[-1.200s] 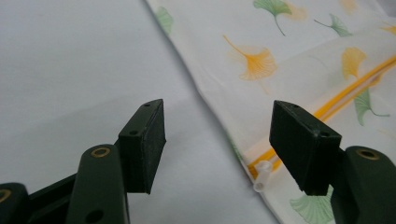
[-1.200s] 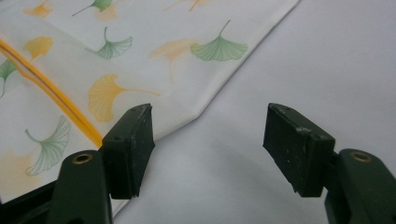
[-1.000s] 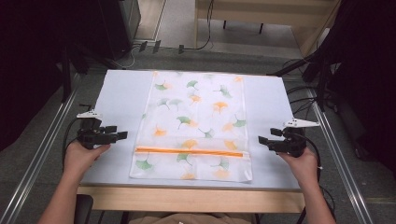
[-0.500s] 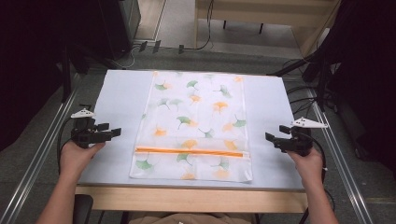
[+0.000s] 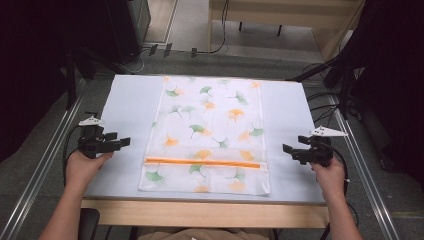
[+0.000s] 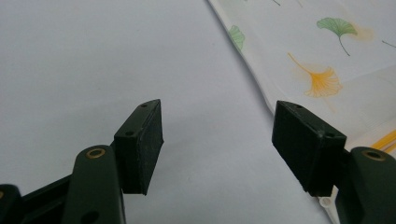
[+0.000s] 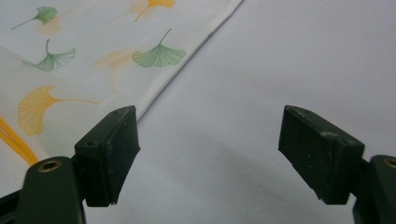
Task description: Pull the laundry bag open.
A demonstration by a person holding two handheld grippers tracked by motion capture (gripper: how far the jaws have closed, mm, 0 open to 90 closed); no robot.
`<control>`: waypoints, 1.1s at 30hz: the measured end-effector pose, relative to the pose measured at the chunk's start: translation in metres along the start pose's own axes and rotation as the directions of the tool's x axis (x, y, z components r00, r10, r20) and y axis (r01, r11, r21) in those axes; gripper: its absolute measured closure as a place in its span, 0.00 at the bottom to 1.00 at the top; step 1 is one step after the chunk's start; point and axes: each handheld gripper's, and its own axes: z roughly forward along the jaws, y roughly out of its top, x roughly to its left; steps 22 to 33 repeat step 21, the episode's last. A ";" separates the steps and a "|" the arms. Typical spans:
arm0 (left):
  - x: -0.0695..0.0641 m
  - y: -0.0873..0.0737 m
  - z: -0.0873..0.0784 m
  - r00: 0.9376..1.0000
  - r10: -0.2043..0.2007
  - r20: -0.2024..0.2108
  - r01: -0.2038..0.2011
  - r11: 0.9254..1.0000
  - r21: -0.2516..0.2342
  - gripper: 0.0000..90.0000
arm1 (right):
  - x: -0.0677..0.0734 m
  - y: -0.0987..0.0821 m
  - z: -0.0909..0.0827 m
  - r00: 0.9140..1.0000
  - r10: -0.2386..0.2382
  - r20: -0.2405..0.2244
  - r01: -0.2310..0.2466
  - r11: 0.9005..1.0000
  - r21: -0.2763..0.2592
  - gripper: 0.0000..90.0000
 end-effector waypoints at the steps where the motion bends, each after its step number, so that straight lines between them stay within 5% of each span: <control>1: 0.000 0.000 0.000 1.000 -0.001 0.000 0.001 1.000 0.000 0.38 | 0.000 0.000 0.000 1.000 0.000 -0.001 0.000 1.000 0.001 0.24; 33: 0.000 0.000 0.004 1.000 -0.014 -0.009 0.014 1.000 0.012 0.34 | -0.001 -0.003 0.005 1.000 -0.005 -0.007 0.005 0.998 0.058 0.25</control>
